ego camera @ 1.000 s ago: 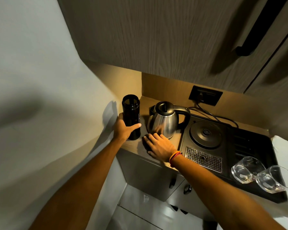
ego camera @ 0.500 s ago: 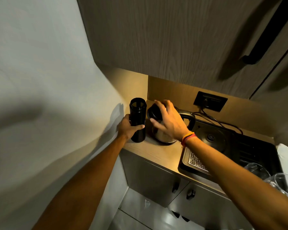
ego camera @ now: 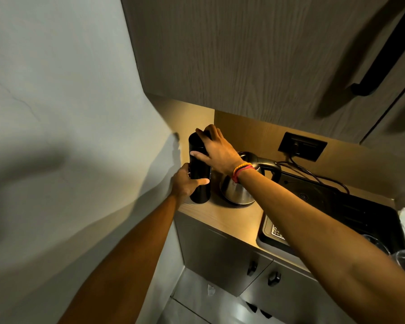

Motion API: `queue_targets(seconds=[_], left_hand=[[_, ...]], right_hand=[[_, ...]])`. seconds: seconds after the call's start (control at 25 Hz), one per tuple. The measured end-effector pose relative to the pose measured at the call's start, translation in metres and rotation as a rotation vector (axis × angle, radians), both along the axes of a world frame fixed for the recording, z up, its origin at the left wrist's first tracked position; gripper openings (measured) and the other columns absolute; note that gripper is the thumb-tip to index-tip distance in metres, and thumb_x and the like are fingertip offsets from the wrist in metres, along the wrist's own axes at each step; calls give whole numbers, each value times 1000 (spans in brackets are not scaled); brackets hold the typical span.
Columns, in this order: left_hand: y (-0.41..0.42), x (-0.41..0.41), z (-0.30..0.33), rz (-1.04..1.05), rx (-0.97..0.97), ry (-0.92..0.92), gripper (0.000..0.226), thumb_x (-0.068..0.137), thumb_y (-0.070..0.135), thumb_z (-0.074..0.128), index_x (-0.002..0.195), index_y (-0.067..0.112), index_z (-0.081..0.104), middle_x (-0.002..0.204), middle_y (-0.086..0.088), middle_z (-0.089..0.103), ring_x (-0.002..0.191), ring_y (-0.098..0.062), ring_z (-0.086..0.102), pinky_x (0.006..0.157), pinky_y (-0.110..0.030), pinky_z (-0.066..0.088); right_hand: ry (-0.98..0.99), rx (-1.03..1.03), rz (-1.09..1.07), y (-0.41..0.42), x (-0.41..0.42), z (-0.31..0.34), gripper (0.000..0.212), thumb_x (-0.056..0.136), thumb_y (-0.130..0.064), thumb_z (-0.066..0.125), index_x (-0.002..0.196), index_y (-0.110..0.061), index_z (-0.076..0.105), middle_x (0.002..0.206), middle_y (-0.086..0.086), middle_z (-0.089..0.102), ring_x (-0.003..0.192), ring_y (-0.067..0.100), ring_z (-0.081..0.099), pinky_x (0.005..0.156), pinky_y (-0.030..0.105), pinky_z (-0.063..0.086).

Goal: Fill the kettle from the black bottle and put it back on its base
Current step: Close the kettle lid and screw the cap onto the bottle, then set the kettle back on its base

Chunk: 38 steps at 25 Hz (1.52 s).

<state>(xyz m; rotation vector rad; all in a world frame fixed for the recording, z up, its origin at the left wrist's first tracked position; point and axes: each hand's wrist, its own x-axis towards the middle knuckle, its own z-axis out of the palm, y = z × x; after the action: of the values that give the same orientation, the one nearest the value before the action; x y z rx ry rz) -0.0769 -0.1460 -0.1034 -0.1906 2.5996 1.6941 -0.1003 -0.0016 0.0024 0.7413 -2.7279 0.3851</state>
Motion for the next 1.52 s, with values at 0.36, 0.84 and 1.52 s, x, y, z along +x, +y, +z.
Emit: queue_targets(seconds=[0.36,0.84,1.52], left_hand=[[7,12,-8,38,25,40,84,66,39,89,135,16,48,129,-6,63,118,-27,60,89,-30,53],[137,-14,62,-347,-636,401,91,59,46,89,131,15,42,130,-9,44,116,-30,47,89,-43,48],[146,-49,61,-403,-748,212,105,48,65,87,126,7,48,131,-16,54,121,-35,49,100,-44,38]], right_hand=[[102,-85,-267,10,14,-17,115,66,-90,38,142,-5,31,128,18,48,114,32,48,92,40,50],[-243,113,-282,179,12,-63,55,88,-31,61,133,-6,44,129,18,53,118,35,52,98,44,46],[-164,128,-412,179,11,-44,26,85,-9,57,109,-3,49,113,20,56,103,39,56,75,50,51]])
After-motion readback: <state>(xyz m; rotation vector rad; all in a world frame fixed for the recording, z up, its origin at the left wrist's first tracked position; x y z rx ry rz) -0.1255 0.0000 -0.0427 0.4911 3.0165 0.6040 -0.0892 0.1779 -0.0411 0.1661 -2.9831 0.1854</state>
